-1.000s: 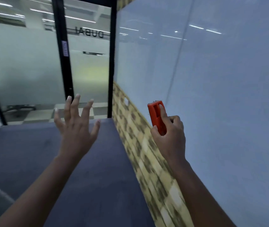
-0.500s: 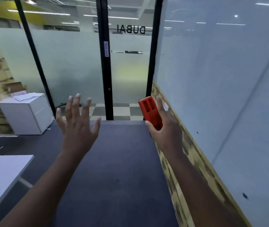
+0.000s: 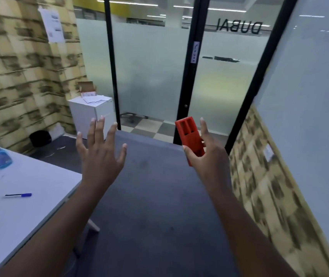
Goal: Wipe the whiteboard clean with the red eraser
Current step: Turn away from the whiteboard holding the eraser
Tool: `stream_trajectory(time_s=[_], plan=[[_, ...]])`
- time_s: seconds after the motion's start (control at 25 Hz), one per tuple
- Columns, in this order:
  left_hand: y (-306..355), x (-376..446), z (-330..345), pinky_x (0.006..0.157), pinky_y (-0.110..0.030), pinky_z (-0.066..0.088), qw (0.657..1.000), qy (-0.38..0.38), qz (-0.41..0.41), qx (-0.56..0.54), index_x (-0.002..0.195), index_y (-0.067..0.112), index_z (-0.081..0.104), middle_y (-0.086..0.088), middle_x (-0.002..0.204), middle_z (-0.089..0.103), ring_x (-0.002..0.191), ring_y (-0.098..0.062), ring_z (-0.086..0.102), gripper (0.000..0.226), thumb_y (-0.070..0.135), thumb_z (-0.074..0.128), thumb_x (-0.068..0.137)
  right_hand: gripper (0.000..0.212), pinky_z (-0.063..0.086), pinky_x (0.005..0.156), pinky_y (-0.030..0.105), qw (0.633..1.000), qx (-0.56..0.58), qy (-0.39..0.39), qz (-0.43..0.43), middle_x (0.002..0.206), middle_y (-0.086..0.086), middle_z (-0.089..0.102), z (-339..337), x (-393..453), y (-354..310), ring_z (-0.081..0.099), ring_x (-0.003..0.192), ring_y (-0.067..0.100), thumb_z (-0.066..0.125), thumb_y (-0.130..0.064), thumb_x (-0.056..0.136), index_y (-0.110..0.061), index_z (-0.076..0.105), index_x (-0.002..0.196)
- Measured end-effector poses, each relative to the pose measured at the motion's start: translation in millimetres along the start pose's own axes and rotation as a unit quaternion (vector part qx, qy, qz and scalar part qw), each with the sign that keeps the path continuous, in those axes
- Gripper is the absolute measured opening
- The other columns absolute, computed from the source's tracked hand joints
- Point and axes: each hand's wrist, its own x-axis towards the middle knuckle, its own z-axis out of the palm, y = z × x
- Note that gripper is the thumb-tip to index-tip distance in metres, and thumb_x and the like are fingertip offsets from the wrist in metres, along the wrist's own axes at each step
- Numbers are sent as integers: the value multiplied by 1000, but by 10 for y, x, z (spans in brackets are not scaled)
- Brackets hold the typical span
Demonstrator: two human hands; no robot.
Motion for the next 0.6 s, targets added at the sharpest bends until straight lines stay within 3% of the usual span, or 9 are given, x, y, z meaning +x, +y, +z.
stream_trajectory(time_s=[0.16, 0.4, 0.6], plan=[[-742, 381, 532, 121, -68, 18, 999, -12, -31, 15, 156, 14, 47, -17, 169, 32, 160, -35, 22, 67, 47, 47, 97, 95, 53, 74, 35, 999, 13, -29, -23, 109, 0, 70, 968, 499, -281, 65, 95, 22, 81, -42, 86, -36, 27, 164], [-2083, 893, 1199, 121, -70, 18, 990, -58, -114, 65, 156, 15, 47, -18, 167, 34, 159, -36, 23, 70, 49, 48, 95, 91, 57, 77, 42, 994, 52, -82, -43, 106, 0, 71, 2531, 1188, -777, 65, 96, 26, 81, -42, 84, -35, 35, 162], [-3064, 904, 1692, 119, -72, 19, 969, -112, -189, 117, 157, 12, 47, -21, 168, 32, 159, -38, 23, 66, 38, 67, 100, 87, 57, 77, 43, 981, 75, -161, -73, 107, 2, 70, 3829, 1475, -1202, 64, 98, 26, 78, -46, 85, -38, 36, 161]])
